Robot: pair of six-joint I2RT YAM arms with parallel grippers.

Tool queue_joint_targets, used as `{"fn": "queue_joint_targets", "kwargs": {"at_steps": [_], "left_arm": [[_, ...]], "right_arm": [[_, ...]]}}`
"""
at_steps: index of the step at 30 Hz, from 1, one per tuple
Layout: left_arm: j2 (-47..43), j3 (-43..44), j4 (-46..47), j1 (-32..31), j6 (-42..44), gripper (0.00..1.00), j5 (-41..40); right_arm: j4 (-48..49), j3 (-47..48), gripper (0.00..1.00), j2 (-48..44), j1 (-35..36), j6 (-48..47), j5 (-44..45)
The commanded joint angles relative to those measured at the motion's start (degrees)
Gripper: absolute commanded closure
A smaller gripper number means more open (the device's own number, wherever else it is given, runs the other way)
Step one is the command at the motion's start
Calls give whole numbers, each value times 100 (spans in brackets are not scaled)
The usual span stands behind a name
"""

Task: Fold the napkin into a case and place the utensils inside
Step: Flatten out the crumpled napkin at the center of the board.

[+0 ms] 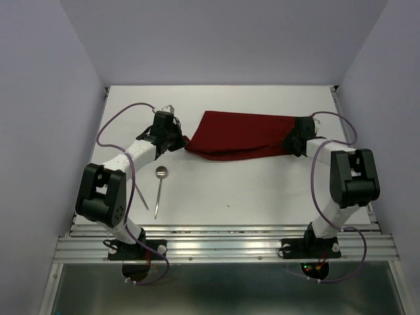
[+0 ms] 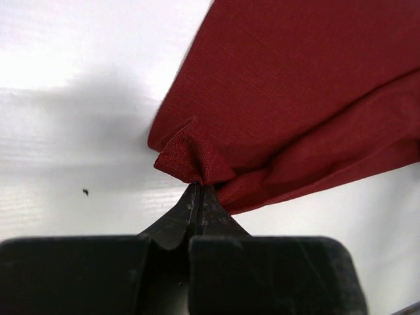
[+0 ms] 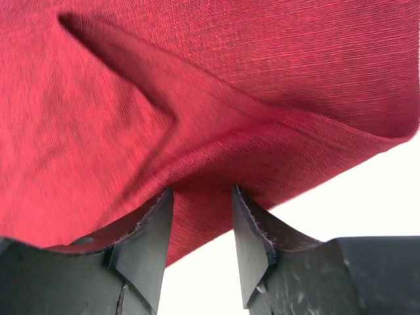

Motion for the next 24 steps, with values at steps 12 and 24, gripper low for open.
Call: {"fn": "queue_joint_targets", "kwargs": {"at_steps": [12,24], "left_arm": [[150,303,268,105,165,100,528],[255,471,206,105,147,100,528]], "right_arm": [[88,1129,47,88,-52,-198,-448],[-158,1806,40,1195,-52,-400,-984]]}}
